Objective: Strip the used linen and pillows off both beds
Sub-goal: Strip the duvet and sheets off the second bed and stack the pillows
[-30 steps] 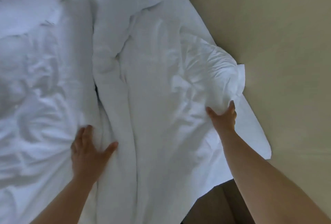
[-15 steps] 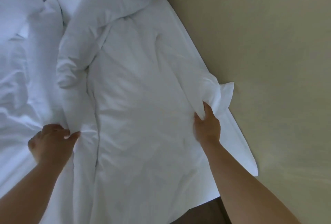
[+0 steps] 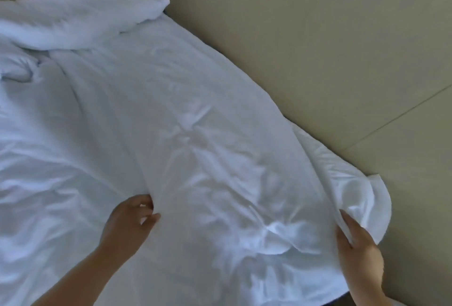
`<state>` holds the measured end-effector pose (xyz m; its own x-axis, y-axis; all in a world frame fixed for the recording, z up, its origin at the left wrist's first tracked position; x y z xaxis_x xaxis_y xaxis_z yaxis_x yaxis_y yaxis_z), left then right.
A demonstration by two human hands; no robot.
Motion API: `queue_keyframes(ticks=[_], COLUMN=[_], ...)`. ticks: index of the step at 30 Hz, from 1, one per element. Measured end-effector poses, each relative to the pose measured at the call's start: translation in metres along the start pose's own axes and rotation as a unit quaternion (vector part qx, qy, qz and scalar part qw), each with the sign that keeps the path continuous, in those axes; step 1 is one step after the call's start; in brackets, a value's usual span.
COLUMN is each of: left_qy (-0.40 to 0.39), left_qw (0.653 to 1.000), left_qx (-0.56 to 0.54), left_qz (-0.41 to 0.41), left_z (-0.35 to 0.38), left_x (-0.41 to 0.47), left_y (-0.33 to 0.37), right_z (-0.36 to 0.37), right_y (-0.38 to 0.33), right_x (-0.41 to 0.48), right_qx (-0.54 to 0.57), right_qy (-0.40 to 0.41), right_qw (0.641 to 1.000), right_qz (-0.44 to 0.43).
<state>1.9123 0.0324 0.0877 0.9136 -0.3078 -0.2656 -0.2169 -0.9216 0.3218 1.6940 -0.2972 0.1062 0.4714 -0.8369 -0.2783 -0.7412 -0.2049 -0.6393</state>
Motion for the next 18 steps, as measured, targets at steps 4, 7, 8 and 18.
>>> queue_keyframes(ticks=[4, 7, 8, 18], left_qy=[-0.074, -0.023, 0.008, -0.038], left_qw=[0.996, 0.998, 0.998, 0.956], left_qx=[0.058, 0.027, 0.014, 0.015], left_qz=[0.0, -0.047, -0.063, -0.291], left_z=[0.028, 0.027, 0.024, 0.04], left_x=[0.004, 0.028, 0.037, 0.115], left_y=[-0.012, -0.012, -0.011, -0.018], right_z=[0.045, 0.067, 0.075, 0.204], right_y=[0.009, -0.026, -0.043, -0.177], right_x=[0.012, 0.047, 0.06, 0.227], right_qx=[-0.284, -0.315, -0.276, 0.015], right_qy=[-0.148, -0.12, -0.12, -0.235], right_qw=[0.947, 0.941, 0.952, 0.972], right_qz=[0.026, -0.032, -0.057, -0.019])
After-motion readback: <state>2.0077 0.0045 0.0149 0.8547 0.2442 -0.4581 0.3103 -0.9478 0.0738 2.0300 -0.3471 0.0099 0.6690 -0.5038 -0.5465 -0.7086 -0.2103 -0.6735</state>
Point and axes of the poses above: each hand's wrist, its own x-axis towards the middle knuckle, its own z-axis out of the palm, y = z × x, the point moved 5 cm from there along x, towards the middle knuckle, and after that the axes turned 12 degrees about x, right-handed, at the moved point
